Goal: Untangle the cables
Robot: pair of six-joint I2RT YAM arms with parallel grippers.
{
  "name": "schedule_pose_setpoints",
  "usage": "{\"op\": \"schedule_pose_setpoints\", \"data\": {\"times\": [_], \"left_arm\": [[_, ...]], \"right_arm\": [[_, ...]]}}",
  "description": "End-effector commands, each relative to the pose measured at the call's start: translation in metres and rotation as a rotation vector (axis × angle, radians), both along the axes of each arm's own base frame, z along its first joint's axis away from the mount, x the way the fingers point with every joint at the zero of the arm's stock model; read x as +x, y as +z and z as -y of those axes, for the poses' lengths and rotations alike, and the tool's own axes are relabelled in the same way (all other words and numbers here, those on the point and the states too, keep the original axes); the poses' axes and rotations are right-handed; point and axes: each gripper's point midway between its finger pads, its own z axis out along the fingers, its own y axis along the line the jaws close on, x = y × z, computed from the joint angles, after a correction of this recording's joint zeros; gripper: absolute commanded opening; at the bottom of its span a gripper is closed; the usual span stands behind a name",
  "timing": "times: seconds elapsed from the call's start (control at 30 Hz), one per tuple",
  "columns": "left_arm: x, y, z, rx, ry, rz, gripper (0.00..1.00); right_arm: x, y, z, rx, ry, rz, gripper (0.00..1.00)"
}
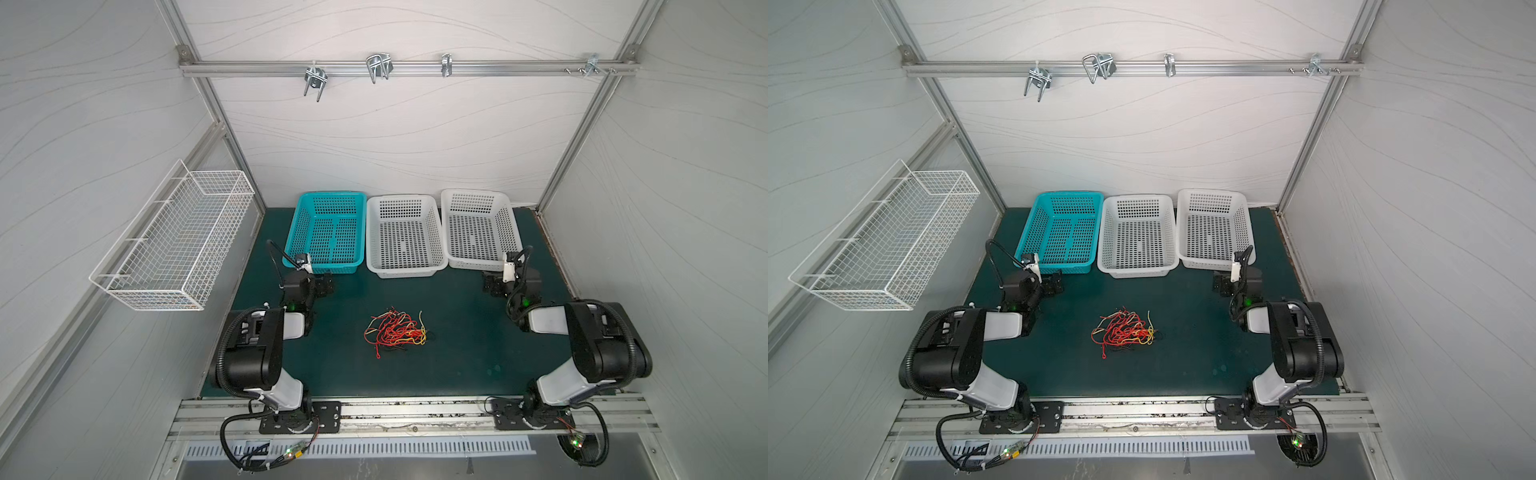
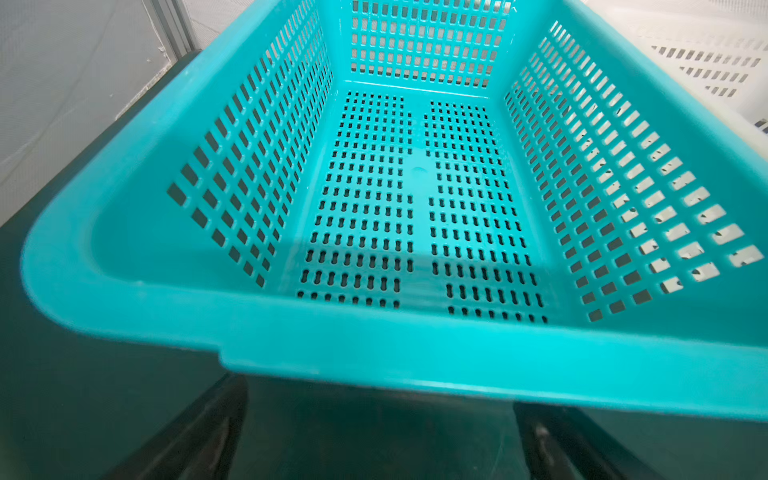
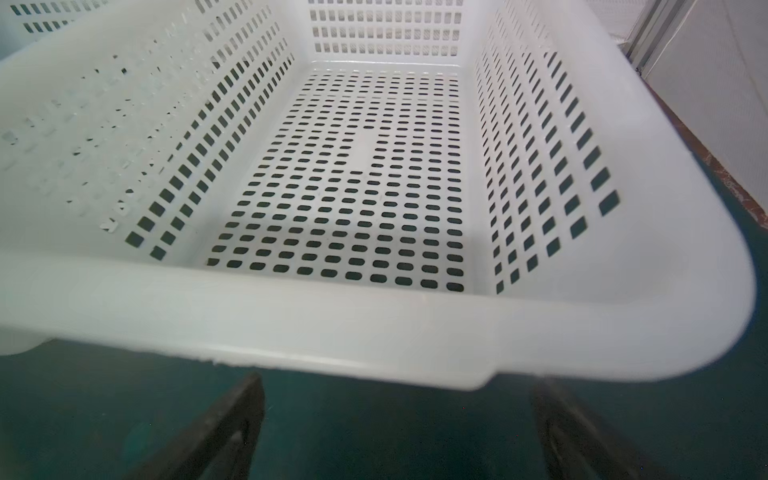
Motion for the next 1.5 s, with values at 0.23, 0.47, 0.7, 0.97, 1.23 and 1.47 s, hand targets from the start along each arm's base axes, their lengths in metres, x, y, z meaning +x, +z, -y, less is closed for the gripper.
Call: {"op": "schedule_pose_setpoints", "data": {"times": [0.23, 0.47, 0.7, 0.97, 1.23, 1.47], "left_arm": [[0.010, 0.017, 0.000, 0.005, -0.001, 0.066, 1.00], [0.010, 0.018, 0.000, 0.004, -0.001, 0.068, 1.00], [0.010, 0.017, 0.000, 0.005, -0.001, 0.067, 1.00], [0.010, 0.017, 0.000, 0.005, -0.001, 0.067, 1.00], [0.010, 0.017, 0.000, 0.004, -0.001, 0.066, 1.00], [0.010, 0.024, -0.003, 0.004, 0.019, 0.064, 0.99]], "right_arm": [[0.006, 0.008, -0.004, -0.002, 0.017, 0.030, 0.99], [0.006, 0.008, -0.004, -0.001, 0.018, 0.030, 0.99], [0.006, 0.008, -0.004, -0.002, 0.018, 0.030, 0.99], [0.006, 0.009, -0.004, -0.002, 0.018, 0.033, 0.99], [0.006, 0.009, -0.004, -0.003, 0.018, 0.035, 0.99], [-0.002, 0.025, 0.001, -0.007, -0.007, 0.078, 0.99]]}}
